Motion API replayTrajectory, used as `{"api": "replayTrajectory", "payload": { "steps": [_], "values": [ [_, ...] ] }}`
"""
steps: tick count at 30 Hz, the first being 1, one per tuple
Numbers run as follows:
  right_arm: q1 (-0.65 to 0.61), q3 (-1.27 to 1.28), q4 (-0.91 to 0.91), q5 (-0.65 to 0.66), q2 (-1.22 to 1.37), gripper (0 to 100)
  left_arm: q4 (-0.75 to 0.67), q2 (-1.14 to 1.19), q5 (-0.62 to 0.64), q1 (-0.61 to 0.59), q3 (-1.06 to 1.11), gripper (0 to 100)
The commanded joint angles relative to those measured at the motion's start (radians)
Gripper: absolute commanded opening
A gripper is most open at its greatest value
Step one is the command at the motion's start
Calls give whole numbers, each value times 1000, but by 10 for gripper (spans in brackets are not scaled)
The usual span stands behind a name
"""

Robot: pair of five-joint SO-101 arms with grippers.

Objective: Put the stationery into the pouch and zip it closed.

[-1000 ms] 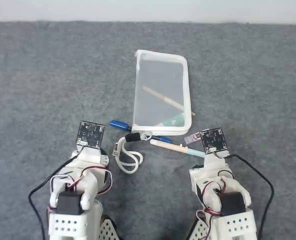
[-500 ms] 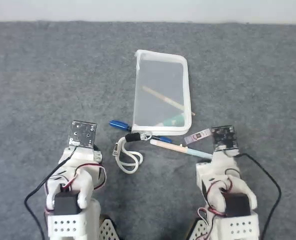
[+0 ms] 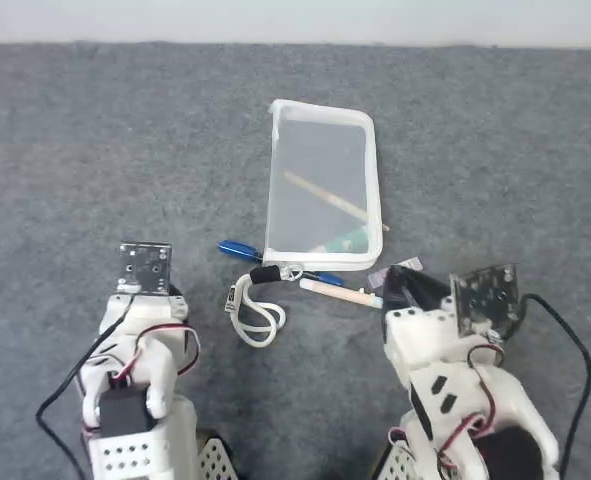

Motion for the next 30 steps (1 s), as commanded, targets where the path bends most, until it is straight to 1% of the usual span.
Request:
{"api": "replayTrajectory", "payload": {
  "steps": [1, 4, 6, 9, 13, 15, 18, 21, 26, 30],
  "values": [
    [-67, -138, -38, -80, 217, 6, -23, -23, -14, -35, -67, 68],
    [-145, -216, -67, -133, 427, 9, -9, -23, -3, -35, -62, 159],
    [-194, -264, -90, -167, 558, 10, 17, -23, 46, -35, -64, 211],
    [-257, -322, -133, -232, 723, 36, 26, -23, 77, -37, -64, 263],
    [-323, -361, -189, -347, 921, 166, 26, -23, 78, -37, -62, 269],
    [-358, -377, -219, -384, 1007, 208, 26, -23, 78, -37, -62, 269],
    [-410, -408, -278, -440, 1121, 213, 26, -23, 78, -37, -62, 269],
    [-437, -445, -348, -499, 1222, 215, 26, -23, 78, -37, -62, 269],
    [-440, -523, -409, -557, 1394, 217, 26, -23, 78, -37, -62, 269],
    [-440, -612, -407, -647, 1537, 217, 26, -23, 78, -37, -62, 269]
  ]
}}
